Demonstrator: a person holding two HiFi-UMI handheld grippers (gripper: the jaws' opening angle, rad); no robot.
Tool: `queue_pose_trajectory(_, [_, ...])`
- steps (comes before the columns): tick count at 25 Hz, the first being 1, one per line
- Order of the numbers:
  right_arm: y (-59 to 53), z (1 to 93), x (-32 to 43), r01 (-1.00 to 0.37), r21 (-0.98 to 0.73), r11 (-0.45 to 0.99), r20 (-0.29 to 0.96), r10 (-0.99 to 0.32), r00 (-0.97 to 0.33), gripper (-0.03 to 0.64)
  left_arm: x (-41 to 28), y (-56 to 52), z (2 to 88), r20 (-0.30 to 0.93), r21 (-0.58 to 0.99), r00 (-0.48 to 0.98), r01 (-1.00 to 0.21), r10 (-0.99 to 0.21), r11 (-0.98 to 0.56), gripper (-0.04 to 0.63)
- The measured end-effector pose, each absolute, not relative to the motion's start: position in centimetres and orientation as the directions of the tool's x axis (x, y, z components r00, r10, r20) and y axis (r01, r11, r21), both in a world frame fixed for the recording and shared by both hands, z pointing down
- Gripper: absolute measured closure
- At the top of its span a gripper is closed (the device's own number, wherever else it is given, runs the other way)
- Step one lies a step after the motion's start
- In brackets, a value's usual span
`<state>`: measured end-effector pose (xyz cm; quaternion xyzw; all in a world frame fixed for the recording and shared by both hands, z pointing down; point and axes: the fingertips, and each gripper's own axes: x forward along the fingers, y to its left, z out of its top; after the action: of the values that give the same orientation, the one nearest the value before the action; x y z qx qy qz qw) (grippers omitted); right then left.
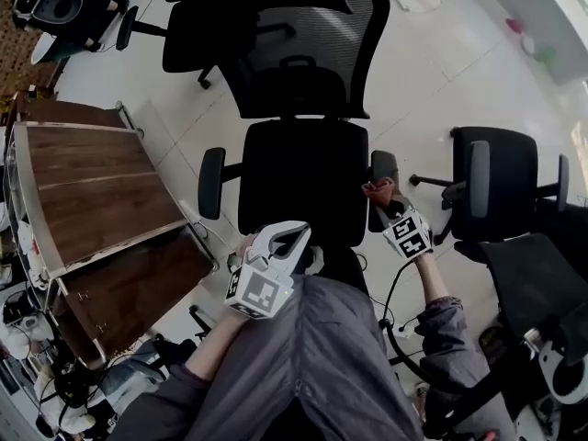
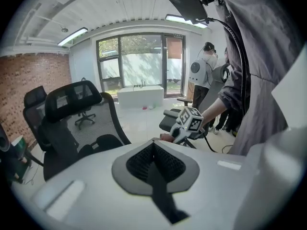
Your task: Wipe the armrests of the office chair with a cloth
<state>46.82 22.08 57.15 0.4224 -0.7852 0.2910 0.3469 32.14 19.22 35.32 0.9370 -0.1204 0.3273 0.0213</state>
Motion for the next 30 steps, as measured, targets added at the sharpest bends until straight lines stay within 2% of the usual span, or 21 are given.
queue_pose_trajectory(11, [30.1, 55.7, 43.0, -0.847, -0.245, 0.471, 0.785, -0.417, -0.459, 0.572, 33.0, 20.8, 37.3, 0.632, -0.032, 0.76, -0.171, -0.152, -0.985, 0.58])
queue_pose_trajectory(19, [20.7, 57.7, 47.4, -0.851, -0.156, 0.502, 0.802, -0.438, -0.406, 0.572, 30.7, 21.0, 39.7, 0.665, -0.008, 0.727, -0.226, -0.174, -0.974, 0.58])
queue_pose_trajectory(25, [12.3, 60.1, 52.5, -0.892, -0.118, 0.435, 0.817, -0.468, -0.337, 0.572, 29.3, 19.9, 40.1, 0.692, -0.019, 0.692, -0.265, -0.204, -0.964, 0.58])
queue_pose_trajectory(30, [10.7, 61.2, 53.9, -0.913, -0.092, 0.398, 0.831, -0.475, -0.291, 0.572, 27.9, 19.5, 40.1, 0.691, -0.014, 0.687, -0.296, -0.223, -0.955, 0.58])
